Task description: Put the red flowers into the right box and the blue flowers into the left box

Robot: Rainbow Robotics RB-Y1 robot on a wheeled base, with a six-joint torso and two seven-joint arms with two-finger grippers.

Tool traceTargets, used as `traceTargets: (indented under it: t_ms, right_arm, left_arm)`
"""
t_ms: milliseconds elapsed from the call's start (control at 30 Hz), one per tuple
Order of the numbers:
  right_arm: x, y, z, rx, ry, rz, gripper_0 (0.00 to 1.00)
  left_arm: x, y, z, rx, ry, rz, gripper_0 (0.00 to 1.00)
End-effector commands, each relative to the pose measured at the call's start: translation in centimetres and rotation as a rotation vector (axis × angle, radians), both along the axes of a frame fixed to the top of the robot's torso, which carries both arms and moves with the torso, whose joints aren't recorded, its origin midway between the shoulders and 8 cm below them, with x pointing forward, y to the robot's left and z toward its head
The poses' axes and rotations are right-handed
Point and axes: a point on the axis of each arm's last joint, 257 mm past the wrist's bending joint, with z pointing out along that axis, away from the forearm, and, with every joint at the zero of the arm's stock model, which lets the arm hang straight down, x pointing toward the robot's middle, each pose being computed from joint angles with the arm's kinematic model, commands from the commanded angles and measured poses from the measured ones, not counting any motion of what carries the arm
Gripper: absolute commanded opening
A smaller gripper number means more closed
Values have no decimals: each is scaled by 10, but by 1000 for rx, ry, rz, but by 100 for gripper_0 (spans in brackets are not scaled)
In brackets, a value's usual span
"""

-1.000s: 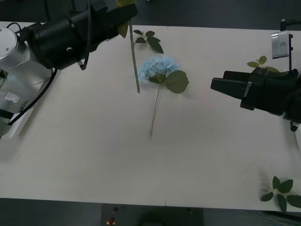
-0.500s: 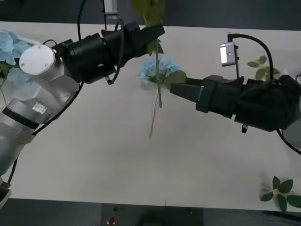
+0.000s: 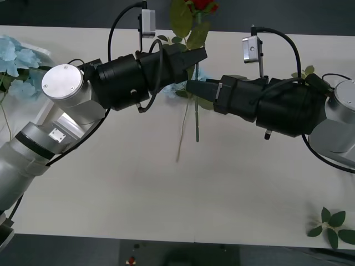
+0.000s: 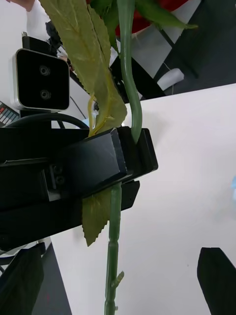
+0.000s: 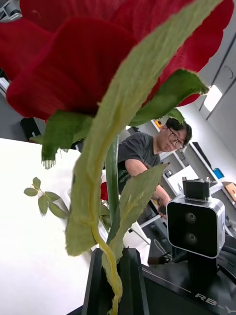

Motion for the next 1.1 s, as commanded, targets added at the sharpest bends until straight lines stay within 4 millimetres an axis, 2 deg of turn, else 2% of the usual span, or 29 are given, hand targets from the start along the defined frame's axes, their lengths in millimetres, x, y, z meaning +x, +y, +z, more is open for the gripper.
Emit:
traceTargets:
  t_ms: [33, 200, 367, 533, 600, 667, 700, 1100]
  right_arm:
    - [-7, 5, 1, 1, 19, 24, 92]
    - [-13, 10, -9, -12, 40, 42, 88]
    - [-21, 16, -30, -32, 77, 61, 88]
    - [-21, 19, -34, -27, 85, 63, 86]
    - [-20, 21, -32, -25, 81, 63, 64]
    - [-18, 21, -31, -25, 78, 62, 4]
    - [-18, 21, -30, -24, 77, 63, 0]
    - [-11, 18, -29, -30, 71, 50, 0]
  left_arm:
    - [-8, -8, 28, 9, -126, -9, 0]
    - [-8, -9, 28, 10, -128, -10, 0]
    - [-9, -9, 28, 10, -130, -10, 0]
    - [-8, -9, 29, 9, -130, -9, 0]
    - [-9, -9, 29, 8, -130, -10, 0]
    - [-9, -9, 30, 3, -126, -11, 0]
    - [-9, -9, 30, 3, -127, -12, 0]
    - [-10, -9, 30, 3, -129, -13, 0]
